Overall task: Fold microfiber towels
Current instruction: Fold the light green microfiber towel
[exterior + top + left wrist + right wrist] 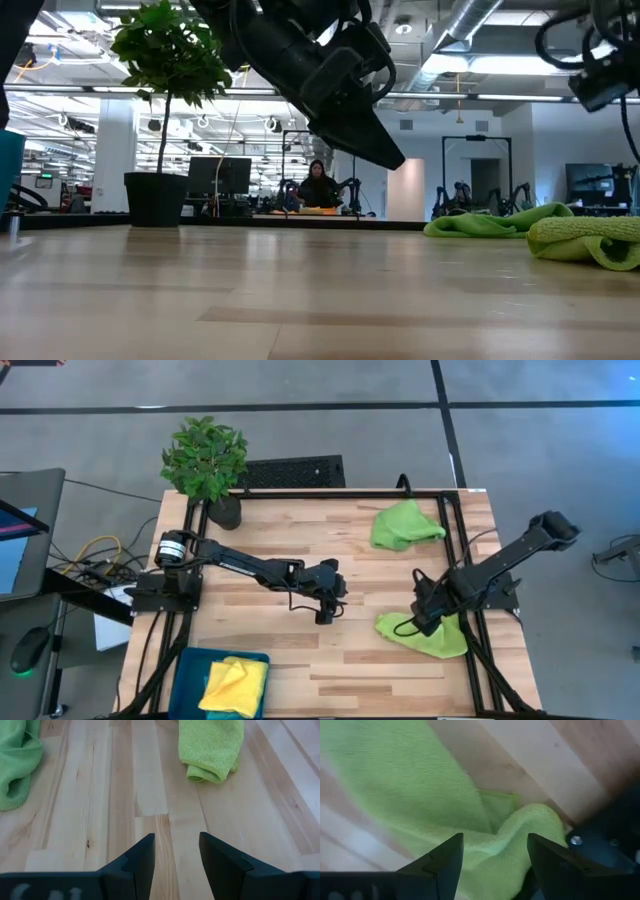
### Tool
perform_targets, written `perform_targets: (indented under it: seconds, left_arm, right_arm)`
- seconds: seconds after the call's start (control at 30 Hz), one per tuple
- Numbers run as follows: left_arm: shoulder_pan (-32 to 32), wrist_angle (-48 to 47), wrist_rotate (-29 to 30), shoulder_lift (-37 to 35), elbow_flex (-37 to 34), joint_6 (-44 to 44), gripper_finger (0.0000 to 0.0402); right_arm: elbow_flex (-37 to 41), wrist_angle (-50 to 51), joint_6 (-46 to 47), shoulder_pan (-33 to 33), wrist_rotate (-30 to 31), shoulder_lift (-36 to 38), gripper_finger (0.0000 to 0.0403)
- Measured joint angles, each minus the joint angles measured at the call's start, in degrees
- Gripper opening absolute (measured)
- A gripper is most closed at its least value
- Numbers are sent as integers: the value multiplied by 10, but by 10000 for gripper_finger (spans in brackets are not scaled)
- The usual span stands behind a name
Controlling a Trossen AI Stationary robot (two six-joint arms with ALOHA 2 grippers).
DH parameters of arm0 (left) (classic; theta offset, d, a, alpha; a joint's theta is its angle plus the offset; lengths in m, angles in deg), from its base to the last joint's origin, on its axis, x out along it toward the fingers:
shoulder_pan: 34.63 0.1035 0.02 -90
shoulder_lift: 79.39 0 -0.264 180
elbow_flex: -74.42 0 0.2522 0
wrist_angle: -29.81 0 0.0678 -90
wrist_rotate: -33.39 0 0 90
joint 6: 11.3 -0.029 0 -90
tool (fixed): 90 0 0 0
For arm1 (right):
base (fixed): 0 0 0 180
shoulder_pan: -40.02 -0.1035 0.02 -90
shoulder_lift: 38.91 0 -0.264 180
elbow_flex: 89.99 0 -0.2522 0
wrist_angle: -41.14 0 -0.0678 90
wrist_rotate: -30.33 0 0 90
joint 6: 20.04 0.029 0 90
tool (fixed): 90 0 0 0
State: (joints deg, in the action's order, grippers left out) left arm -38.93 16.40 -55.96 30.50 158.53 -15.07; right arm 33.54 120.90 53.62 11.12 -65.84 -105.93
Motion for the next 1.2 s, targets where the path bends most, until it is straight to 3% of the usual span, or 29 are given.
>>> perform_targets:
  seconds: [0.4,0.8,0.97,1.2]
  left_arm:
    - [-1,-1,-1,0,0,14,147]
    - [-6,-1,-2,0,0,14,147]
    - [-7,-1,-2,0,0,14,147]
    - [-7,-20,-1,-1,0,13,147]
  right_arm:
    - [48,-113,-6,1,-57,-28,244]
    - [49,-88,-17,-4,-57,-28,238]
    - [49,-97,-51,-7,-57,-28,180]
    - [49,-98,-52,-7,-46,-27,33]
